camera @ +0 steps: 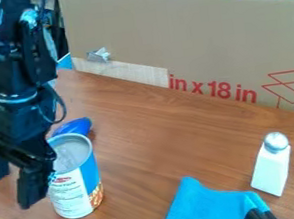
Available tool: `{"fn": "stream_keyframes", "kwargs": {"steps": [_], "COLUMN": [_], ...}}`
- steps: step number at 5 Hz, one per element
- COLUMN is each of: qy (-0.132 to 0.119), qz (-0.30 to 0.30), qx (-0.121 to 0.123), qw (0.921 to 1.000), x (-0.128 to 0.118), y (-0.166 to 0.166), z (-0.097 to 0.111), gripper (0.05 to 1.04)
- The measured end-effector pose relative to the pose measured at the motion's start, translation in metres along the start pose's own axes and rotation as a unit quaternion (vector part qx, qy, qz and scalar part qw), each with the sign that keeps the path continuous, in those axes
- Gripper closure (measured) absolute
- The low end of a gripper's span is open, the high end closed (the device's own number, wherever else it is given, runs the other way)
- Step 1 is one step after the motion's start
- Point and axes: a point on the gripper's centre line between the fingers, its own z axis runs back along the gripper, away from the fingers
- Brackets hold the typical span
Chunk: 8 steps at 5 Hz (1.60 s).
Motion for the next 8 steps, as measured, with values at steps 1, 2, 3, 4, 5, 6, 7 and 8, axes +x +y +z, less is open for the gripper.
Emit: {"fn": "stream_keyframes", "kwargs": {"steps": [1, 2, 3, 4, 5, 6, 7, 8], "qy": [0.005, 0.018, -0.023, -0.055, -0.081, -0.111, -0.132, -0.13], "qz": [-0.015, -0.035, -0.052, -0.036, -0.023, -0.003, 0.008, 0.015], "qx": [-0.013, -0.041, -0.044, -0.054, -0.066, -0.081, -0.108, -0.102], "qw": [0.9998, 0.9984, 0.9974, 0.9963, 0.9943, 0.9906, 0.9853, 0.9862], "x": [0.009, 0.023, 0.058, 0.091, 0.127, 0.153, 0.177, 0.177], "y": [0.003, -0.008, -0.029, -0.034, -0.035, -0.036, -0.04, -0.038], "z": [-0.014, -0.029, -0.019, -0.008, -0.001, 0.006, 0.015, 0.016], "gripper": [0.083, 0.083, 0.083, 0.083, 0.083, 0.083, 0.083, 0.083]}}
